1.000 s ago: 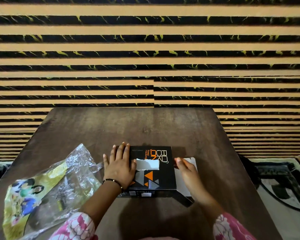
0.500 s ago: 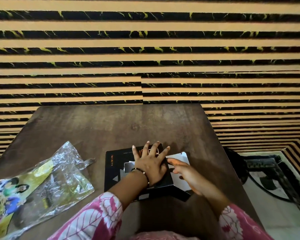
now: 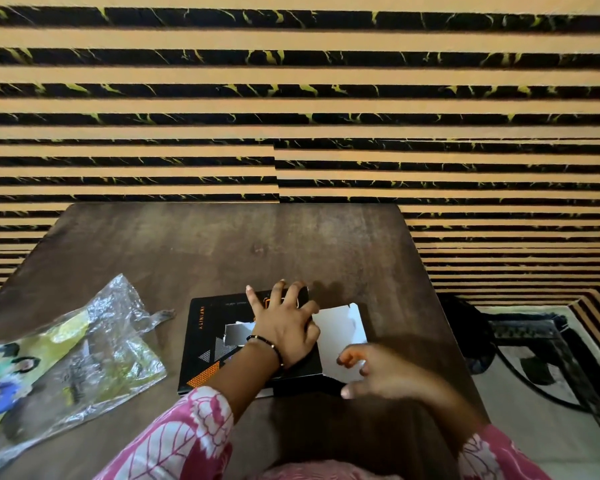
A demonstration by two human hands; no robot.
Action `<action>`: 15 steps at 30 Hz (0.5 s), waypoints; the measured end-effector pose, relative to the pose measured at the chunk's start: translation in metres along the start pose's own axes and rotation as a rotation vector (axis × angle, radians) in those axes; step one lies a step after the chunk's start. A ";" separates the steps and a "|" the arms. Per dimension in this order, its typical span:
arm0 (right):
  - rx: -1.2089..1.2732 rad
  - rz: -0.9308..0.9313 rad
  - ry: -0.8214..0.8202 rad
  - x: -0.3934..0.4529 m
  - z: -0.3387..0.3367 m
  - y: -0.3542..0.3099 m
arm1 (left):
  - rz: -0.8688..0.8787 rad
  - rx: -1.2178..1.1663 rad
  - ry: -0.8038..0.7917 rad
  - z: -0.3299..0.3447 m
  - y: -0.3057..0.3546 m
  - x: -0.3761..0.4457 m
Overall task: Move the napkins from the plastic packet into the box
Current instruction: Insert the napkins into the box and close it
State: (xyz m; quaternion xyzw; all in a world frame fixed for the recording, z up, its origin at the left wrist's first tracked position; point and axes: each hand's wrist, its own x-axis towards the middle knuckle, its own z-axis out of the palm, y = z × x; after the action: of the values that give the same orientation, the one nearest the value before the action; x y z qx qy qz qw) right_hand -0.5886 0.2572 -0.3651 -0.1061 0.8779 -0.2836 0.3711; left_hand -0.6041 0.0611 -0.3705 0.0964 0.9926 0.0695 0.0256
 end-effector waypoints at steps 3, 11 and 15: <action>-0.091 0.019 0.161 0.002 -0.006 -0.003 | -0.004 0.003 -0.005 0.001 0.000 0.001; -0.399 -0.046 0.240 0.015 0.005 -0.020 | -0.034 0.060 0.002 0.011 0.000 0.003; -0.317 -0.098 0.416 0.018 0.003 -0.025 | -0.048 0.076 -0.046 0.011 0.002 0.001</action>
State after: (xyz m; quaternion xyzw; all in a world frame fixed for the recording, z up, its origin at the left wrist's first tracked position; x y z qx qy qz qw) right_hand -0.5994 0.2286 -0.3631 -0.1448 0.9625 -0.1759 0.1472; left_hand -0.6036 0.0652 -0.3815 0.0751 0.9957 0.0287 0.0464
